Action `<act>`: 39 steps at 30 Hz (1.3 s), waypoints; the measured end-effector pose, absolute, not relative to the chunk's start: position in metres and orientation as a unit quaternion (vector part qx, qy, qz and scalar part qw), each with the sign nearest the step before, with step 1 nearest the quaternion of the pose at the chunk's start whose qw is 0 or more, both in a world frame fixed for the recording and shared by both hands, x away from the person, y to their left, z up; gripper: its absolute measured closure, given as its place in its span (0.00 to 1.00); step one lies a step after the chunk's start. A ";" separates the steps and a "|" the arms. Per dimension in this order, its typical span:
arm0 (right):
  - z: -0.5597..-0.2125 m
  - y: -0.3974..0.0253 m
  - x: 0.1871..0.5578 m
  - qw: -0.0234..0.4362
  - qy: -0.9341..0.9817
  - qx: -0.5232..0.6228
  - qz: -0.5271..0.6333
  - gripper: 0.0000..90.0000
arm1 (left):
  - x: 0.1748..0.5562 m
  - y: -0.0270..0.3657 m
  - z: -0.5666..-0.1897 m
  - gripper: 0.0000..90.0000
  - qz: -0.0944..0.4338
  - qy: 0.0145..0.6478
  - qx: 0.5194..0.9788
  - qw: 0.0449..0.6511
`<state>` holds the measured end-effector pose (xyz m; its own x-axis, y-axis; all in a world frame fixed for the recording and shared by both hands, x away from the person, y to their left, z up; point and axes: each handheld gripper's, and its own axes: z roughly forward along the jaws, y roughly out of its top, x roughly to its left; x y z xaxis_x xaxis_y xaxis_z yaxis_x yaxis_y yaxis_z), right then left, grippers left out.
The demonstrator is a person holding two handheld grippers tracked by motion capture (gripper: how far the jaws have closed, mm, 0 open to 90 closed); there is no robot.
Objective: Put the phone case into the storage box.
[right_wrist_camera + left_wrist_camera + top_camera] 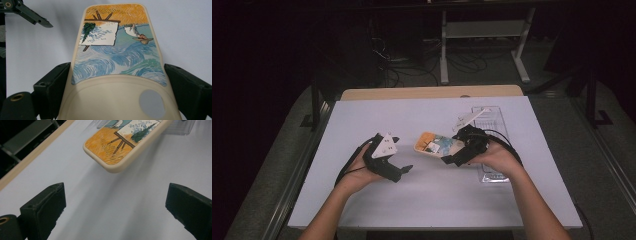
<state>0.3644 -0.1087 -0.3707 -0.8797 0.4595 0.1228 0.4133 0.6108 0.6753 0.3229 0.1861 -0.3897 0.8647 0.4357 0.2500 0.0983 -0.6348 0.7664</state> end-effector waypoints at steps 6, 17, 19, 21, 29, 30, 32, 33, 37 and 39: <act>-0.371 -0.108 0.364 0.030 0.897 0.244 0.369 0.11 | 0.321 0.183 -0.391 0.04 0.225 0.138 0.883 0.389; -0.370 -0.108 0.363 0.020 0.892 0.255 0.372 0.11 | 0.318 0.179 -0.394 0.01 0.248 0.118 0.888 0.368; -0.370 -0.108 0.363 0.019 0.892 0.256 0.372 0.11 | 0.317 0.178 -0.394 0.00 0.250 0.112 0.891 0.363; -0.371 -0.108 0.363 0.021 0.893 0.254 0.371 0.11 | 0.317 0.176 -0.394 0.00 0.256 0.110 0.890 0.361; -0.371 -0.107 0.362 0.020 0.891 0.256 0.374 0.11 | 0.311 0.173 -0.394 0.00 0.288 0.085 0.887 0.350; -0.371 -0.107 0.362 0.021 0.891 0.256 0.374 0.11 | 0.311 0.173 -0.394 0.00 0.292 0.081 0.887 0.347; -0.371 -0.107 0.362 0.020 0.891 0.255 0.375 0.11 | 0.310 0.173 -0.395 0.00 0.303 0.074 0.887 0.339; -0.371 -0.107 0.362 0.019 0.891 0.256 0.375 0.11 | 0.309 0.172 -0.395 0.00 0.311 0.069 0.887 0.336; -0.371 -0.108 0.364 0.030 0.895 0.246 0.372 0.11 | 0.306 0.170 -0.397 0.00 0.338 0.055 0.882 0.325; -0.371 -0.108 0.364 0.031 0.895 0.246 0.372 0.11 | 0.304 0.169 -0.398 0.00 0.344 0.052 0.879 0.325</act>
<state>0.3637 -0.1082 -0.3713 -0.8770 0.4632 0.1281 0.4177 0.6028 0.6798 0.3043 0.1688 -0.3981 0.7579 0.3157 0.5708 -0.1315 -0.7832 0.6078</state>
